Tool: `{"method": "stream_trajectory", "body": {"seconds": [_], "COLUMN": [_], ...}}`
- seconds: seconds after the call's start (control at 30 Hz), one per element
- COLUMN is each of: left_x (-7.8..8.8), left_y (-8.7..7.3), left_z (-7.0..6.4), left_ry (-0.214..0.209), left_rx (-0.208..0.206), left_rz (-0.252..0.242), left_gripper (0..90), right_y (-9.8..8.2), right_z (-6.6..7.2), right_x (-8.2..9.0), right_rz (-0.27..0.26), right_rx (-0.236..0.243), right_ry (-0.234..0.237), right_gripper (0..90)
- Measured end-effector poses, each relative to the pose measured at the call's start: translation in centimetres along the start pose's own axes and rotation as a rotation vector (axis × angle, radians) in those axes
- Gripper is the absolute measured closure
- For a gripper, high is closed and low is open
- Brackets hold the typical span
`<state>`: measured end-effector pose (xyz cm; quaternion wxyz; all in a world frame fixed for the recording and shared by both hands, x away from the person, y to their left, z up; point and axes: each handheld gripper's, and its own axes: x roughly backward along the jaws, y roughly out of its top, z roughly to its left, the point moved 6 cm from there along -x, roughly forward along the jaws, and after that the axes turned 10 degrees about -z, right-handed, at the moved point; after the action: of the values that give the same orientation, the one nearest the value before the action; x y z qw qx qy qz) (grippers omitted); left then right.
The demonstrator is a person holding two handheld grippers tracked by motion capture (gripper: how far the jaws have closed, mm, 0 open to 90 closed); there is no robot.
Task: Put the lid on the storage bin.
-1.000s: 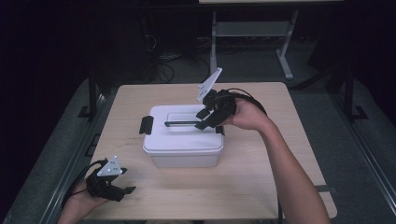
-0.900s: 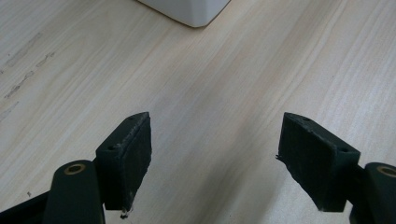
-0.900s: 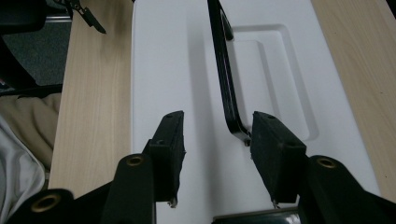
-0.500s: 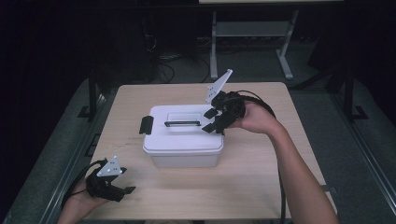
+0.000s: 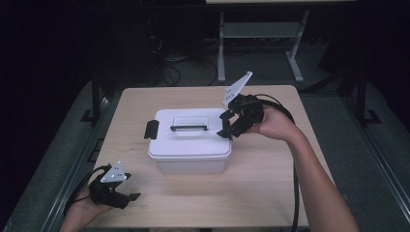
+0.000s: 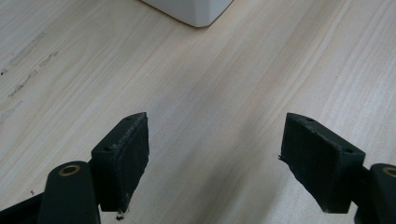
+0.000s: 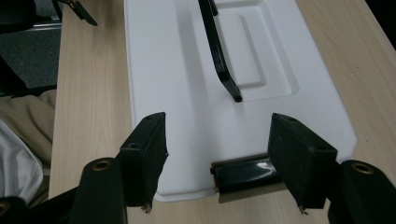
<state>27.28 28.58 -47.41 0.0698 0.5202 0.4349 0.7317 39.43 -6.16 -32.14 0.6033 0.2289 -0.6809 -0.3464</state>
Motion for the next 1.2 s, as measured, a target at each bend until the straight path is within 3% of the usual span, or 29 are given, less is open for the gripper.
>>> {"method": "stream_trajectory", "body": {"seconds": [0.37,0.73,1.2], "left_x": [0.0,0.0,0.0], "left_y": [-0.2,-0.4,-0.4], "left_z": [0.1,0.3,0.3], "left_ry": [0.005,0.014,0.016], "left_rx": [0.008,0.012,0.014], "left_rz": [0.002,0.004,0.002], "left_gripper": [22.5,22.3,22.1], "right_y": [-0.6,-2.6,-4.3], "right_z": [0.1,0.1,0.4], "right_x": [0.7,1.4,2.4], "right_rz": [0.003,0.026,0.015], "right_rx": [-0.017,-0.034,-0.060], "right_ry": [-0.009,-0.018,-0.034], "right_gripper": [35.9,35.1,35.0]}}
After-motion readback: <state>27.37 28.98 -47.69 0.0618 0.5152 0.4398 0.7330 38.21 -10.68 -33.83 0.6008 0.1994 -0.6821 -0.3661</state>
